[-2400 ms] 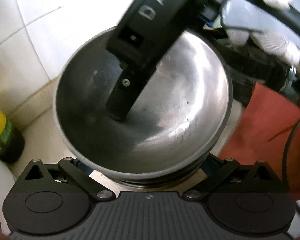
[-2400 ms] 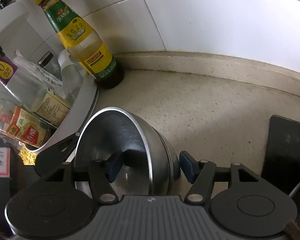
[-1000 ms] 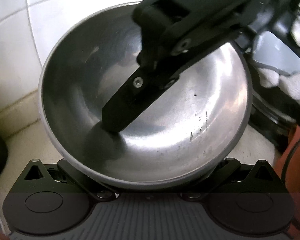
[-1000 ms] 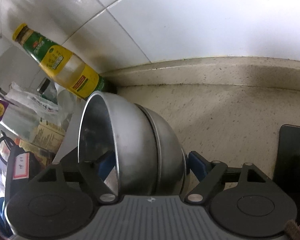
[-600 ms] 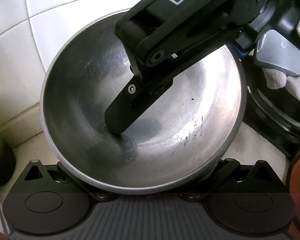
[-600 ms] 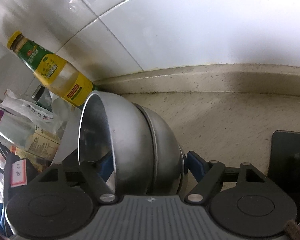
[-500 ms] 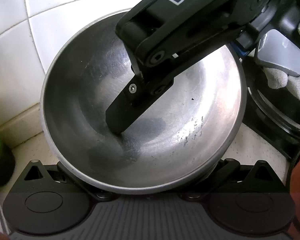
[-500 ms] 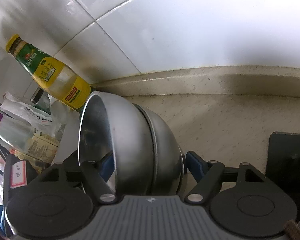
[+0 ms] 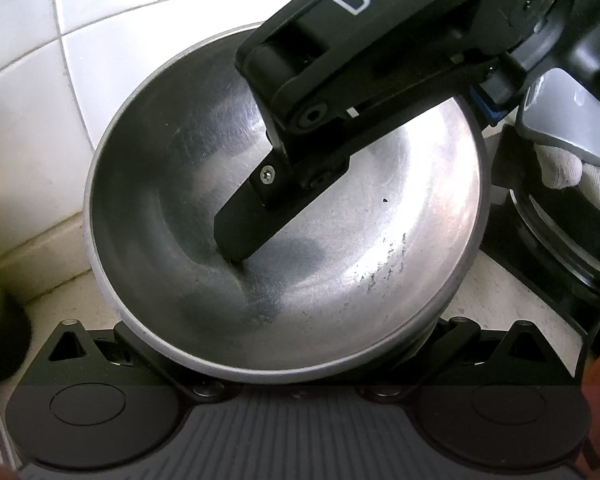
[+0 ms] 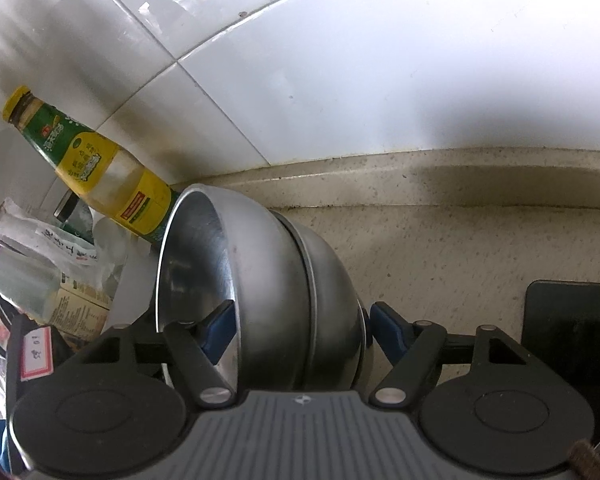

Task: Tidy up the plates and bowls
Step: 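Lift and carry the nested bowls toward the red cloth with the right gripper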

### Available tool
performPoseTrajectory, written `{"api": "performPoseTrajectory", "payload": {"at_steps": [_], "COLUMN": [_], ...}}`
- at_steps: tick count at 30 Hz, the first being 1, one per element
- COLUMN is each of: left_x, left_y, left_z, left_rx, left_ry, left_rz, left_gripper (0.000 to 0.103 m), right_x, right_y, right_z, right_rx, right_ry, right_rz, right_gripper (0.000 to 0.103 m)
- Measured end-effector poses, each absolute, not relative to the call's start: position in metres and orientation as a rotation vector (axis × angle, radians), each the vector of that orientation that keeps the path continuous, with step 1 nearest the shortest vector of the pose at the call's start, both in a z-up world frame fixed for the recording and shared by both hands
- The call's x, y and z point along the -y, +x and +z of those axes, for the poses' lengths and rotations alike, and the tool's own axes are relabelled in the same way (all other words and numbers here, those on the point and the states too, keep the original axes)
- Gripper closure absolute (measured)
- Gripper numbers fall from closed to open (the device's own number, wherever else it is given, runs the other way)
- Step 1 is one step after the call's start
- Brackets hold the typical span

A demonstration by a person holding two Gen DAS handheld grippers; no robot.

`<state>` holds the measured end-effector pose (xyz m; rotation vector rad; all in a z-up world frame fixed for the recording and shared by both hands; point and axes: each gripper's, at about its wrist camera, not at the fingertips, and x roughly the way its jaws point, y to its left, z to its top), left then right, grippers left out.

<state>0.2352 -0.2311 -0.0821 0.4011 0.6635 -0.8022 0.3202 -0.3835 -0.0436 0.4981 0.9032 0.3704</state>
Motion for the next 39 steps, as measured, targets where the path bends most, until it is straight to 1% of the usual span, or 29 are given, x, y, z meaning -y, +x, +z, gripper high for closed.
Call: {"api": "performPoseTrajectory", "payload": {"at_steps": [8,23,39], "left_x": [0.225,0.216,0.219], "left_y": [0.23,0.194,0.112], "left_z": [-0.073,-0.049,-0.035], "left_rx": [-0.658,-0.613,-0.573], "left_ry": [0.397,0.412,0.434], "left_rz": [-0.765,-0.68,-0.584], "left_gripper": [0.0,0.0,0.0], "right_x": [0.379,0.361,0.336], "right_y": [0.327,0.319,0.281], "right_z": [-0.035,-0.005,0.034], "right_rx": [-0.883,-0.831,-0.778], "right_ry": [0.504,0.478,0.44], "right_rz": [0.38,0.447,0.529], "right_gripper": [0.035,0.035,0.035]}}
